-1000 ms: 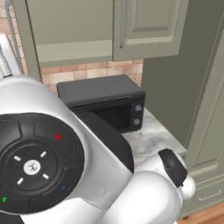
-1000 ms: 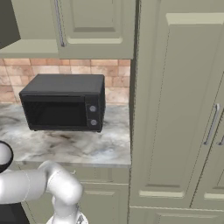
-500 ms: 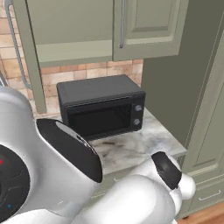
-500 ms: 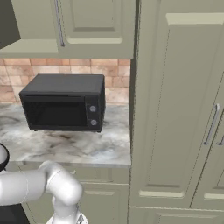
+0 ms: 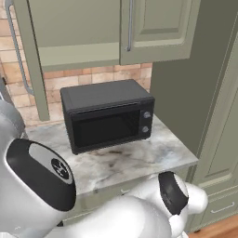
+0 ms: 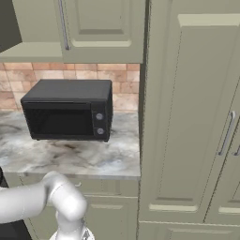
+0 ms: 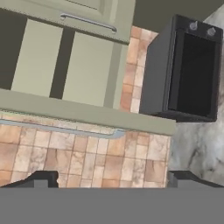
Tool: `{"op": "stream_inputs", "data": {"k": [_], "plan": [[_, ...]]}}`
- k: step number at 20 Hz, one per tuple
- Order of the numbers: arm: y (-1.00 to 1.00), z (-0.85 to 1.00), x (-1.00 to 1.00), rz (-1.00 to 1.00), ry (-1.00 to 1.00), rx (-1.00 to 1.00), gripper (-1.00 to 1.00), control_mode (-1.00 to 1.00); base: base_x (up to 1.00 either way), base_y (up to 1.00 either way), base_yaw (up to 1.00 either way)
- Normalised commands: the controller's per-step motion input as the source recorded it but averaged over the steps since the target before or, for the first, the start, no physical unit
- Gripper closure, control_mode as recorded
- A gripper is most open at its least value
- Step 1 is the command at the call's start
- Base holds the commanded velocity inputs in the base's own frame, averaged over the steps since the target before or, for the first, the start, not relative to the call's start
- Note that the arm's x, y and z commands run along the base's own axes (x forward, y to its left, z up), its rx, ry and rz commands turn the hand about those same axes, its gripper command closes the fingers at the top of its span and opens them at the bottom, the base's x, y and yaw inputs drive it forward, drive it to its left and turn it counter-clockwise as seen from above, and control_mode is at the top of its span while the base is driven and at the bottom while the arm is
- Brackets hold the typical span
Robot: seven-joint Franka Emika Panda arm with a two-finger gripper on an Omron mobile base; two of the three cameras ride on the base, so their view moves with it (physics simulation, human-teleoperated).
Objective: Open the cabinet and move the ladle to the pot. Then close the cabinet.
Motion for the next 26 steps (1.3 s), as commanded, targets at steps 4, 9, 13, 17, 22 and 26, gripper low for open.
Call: {"op": "stream_inputs", "data": {"k": [4,9,13,17,22,26], "plan": [[0.18,-0.08,0.38,-0.07,0.0,0.0,-1.0,-1.0,0.0,0.0,0.0],[0.0,-0.03,0.31,-0.04,0.0,0.0,-1.0,-1.0,0.0,0.0,0.0],[0.0,-0.02,0.25,-0.04,0.0,0.0,-1.0,-1.0,0.0,0.0,0.0],[0.0,-0.06,0.32,-0.03,0.0,0.0,-1.0,-1.0,0.0,0.0,0.0],[0.0,-0.09,0.18,-0.03,-0.02,0.0,-1.0,-1.0,0.0,0.0,0.0],[0.0,-0.06,0.24,-0.03,-0.04,0.0,-1.0,-1.0,0.0,0.0,0.0]]}}
